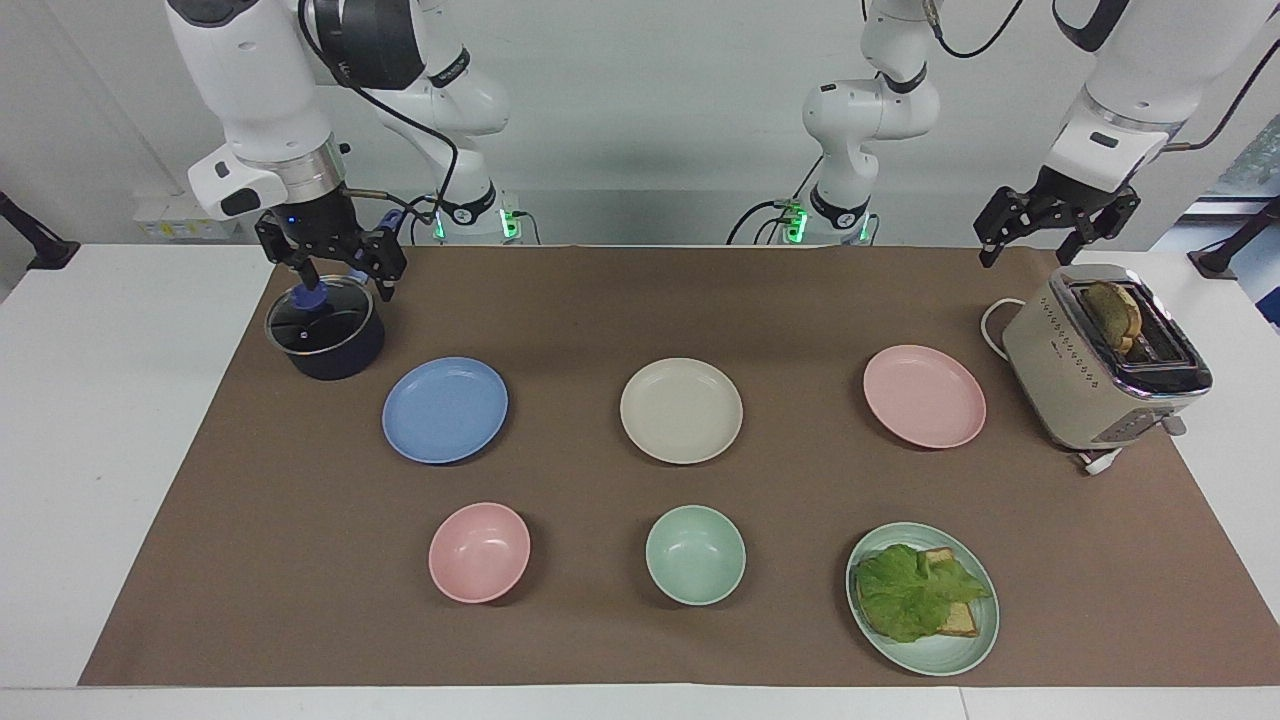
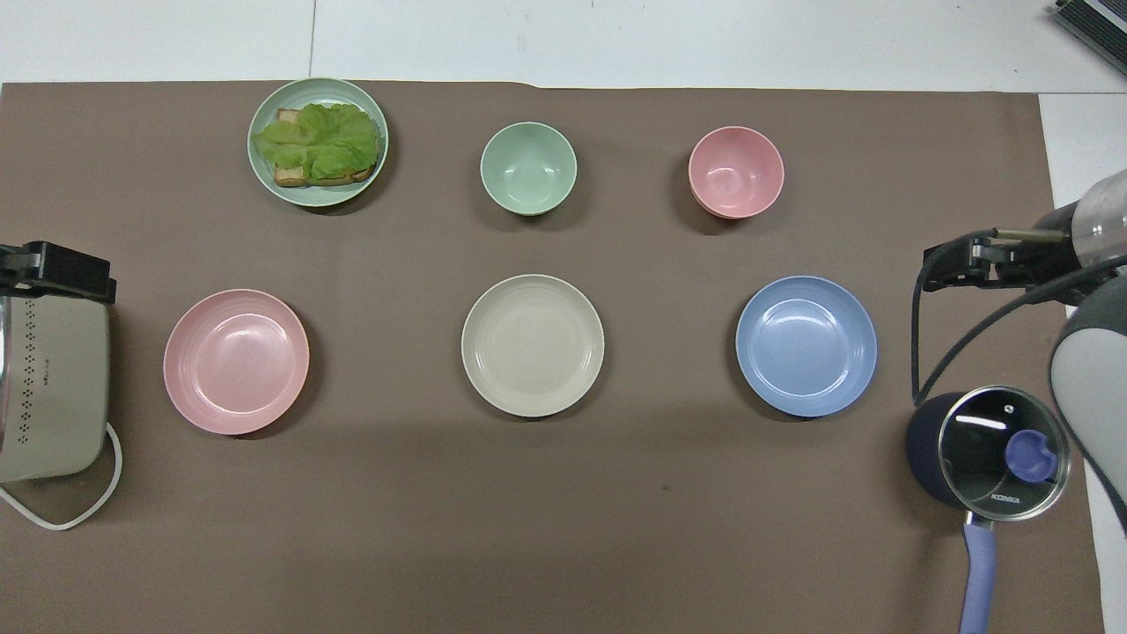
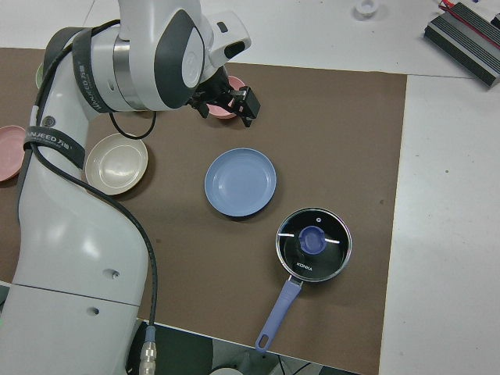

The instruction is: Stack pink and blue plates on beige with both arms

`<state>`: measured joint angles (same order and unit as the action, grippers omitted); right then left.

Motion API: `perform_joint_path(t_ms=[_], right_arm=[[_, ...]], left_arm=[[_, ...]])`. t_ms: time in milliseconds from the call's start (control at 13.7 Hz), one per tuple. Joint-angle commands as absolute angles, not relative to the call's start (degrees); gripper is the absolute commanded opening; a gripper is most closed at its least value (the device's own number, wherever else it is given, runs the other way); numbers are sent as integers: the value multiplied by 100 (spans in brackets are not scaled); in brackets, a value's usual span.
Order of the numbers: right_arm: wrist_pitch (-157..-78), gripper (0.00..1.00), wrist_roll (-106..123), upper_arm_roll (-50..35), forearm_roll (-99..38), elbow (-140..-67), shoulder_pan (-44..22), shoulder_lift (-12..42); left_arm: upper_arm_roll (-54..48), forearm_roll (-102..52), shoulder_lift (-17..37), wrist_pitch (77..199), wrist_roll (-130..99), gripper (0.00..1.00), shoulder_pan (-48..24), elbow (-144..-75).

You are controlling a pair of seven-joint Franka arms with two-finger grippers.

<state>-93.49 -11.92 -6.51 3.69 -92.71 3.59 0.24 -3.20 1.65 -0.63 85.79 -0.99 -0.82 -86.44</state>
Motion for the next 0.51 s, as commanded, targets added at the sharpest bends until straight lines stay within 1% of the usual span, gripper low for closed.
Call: perform_joint_path(t_ms=[0,293,366,439], right_arm=[[-9413,100,-1239,-677,334,-9431,413,-123],[-9413,100,-1230,-677,334,-9431,413,-114],[-9422,100,-1248,-677,334,-9431,413,-114],[-9431,100,-1257,-677,334,-9422,413,-114]], left_arm=[[-343,237,-114,8499,-132,100,-62,-8648],[-317,237,-132,8508,-149,100,-27,-8701],[-316,229,-228,8508,-149,100,95,-8919],[-316,194,-333,8604,-158,100,123,-9408]])
